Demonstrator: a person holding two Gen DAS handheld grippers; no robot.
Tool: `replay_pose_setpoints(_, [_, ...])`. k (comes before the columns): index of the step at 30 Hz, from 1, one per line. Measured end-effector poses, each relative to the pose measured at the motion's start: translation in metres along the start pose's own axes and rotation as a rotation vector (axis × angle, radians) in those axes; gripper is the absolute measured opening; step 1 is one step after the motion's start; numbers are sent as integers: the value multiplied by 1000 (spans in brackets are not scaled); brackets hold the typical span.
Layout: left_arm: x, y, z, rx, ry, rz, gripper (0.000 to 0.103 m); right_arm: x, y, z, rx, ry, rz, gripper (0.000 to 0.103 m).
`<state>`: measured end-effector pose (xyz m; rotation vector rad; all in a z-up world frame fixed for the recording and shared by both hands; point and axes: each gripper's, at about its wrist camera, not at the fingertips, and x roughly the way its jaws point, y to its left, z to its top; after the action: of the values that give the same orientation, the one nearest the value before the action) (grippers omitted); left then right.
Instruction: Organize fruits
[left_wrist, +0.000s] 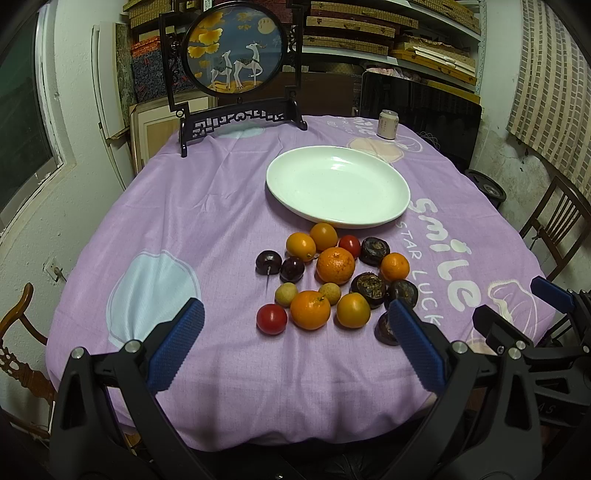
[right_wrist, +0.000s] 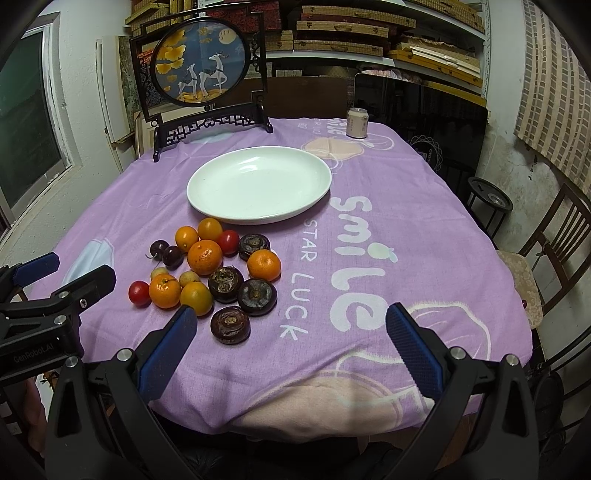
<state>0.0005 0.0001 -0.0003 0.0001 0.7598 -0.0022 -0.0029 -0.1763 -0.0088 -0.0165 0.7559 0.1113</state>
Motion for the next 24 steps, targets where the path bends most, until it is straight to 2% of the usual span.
replay_pose_setpoints(24, [0,0,0,-2,3,-2,101,6,0,-5,1,15,6,102])
